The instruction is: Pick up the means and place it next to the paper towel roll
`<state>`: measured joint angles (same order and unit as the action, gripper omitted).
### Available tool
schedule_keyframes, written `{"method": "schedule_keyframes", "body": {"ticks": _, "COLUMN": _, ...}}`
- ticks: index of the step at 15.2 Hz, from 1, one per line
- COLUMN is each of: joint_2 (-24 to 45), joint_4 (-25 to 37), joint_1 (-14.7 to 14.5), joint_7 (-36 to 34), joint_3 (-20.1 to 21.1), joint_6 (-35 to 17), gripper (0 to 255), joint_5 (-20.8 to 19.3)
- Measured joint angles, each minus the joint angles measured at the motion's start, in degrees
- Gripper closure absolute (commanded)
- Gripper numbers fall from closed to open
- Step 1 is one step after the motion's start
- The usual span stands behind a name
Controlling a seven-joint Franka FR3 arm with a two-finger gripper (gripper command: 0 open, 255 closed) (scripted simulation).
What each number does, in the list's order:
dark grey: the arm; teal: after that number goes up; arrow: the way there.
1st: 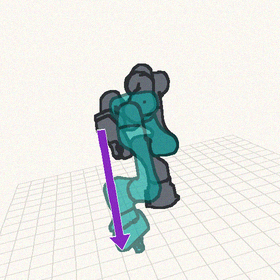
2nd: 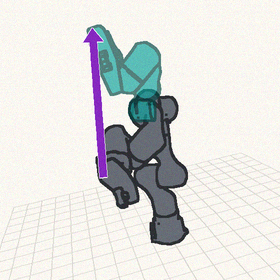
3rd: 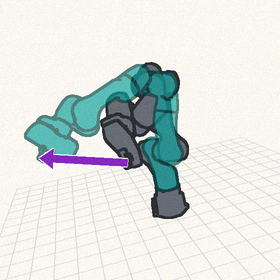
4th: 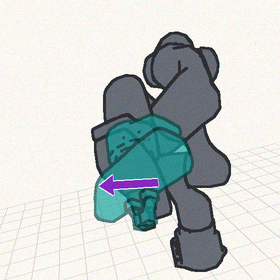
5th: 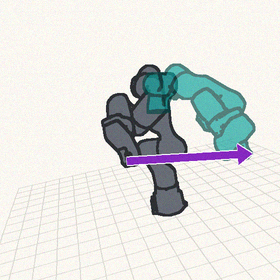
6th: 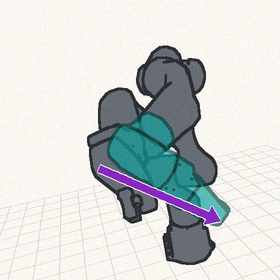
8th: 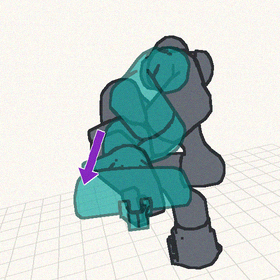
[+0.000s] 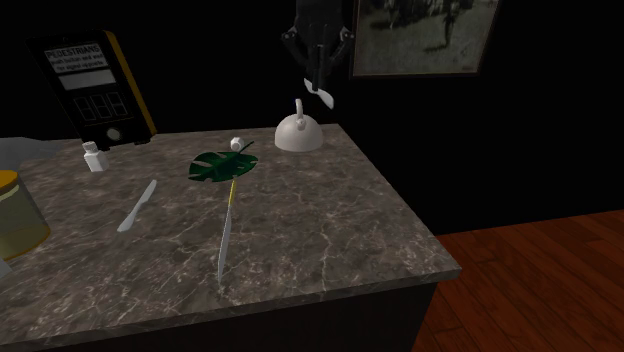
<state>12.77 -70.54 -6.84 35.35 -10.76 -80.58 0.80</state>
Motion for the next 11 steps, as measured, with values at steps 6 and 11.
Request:
{"method": "schedule_keyframes", "body": {"ticks": 6, "joint_2": -9.78, "joint_4": -12.45, "joint_1": -4.75, "joint_7": -7.3, "joint_3": 2.99, "joint_6": -2.69, "gripper": 255, "joint_5": -1.6}}
{"method": "schedule_keyframes", "body": {"ticks": 11, "joint_2": -16.21, "joint_4": -20.35, "joint_1": -8.05, "joint_7": -13.84, "joint_3": 6.23, "joint_6": -4.06, "gripper": 255, "joint_5": -1.95}}
